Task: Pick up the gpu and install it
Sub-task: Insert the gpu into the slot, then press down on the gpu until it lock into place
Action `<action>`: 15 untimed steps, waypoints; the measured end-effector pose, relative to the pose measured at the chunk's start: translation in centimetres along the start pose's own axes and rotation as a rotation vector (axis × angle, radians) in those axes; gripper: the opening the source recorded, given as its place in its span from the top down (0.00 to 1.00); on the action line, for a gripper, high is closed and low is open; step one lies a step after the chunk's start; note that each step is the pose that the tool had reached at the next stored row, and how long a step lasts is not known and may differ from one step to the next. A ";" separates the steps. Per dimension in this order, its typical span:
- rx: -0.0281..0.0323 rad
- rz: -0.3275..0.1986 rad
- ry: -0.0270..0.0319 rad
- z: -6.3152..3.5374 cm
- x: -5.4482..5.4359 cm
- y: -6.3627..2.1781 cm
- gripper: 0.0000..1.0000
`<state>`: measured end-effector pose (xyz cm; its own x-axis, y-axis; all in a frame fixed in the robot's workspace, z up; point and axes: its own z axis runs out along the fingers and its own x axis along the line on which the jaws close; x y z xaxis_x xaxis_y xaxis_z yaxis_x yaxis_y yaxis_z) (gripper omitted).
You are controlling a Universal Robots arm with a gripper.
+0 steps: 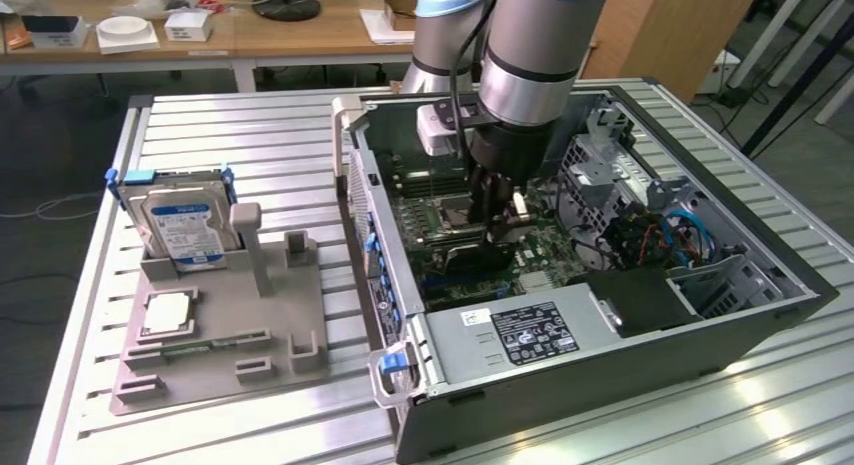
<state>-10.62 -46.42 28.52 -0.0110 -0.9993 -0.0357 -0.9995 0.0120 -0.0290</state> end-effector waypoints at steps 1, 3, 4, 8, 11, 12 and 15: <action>-0.0001 0.000 0.0001 0.00 0.0 0.00 0.50; 0.0000 0.000 0.0001 0.00 0.0 0.00 0.62; 0.0000 0.000 0.0000 0.00 0.0 0.00 0.62; -0.0001 0.000 0.0000 0.00 0.0 0.00 0.86; 0.0000 0.000 0.0000 0.00 0.0 0.00 0.89; 0.0000 0.000 0.0000 0.00 0.0 0.00 0.89; -0.0001 0.000 0.0001 0.00 0.0 0.00 0.89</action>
<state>-10.62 -46.42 28.53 -0.0109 -0.9993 -0.0356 -0.9995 0.0120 -0.0290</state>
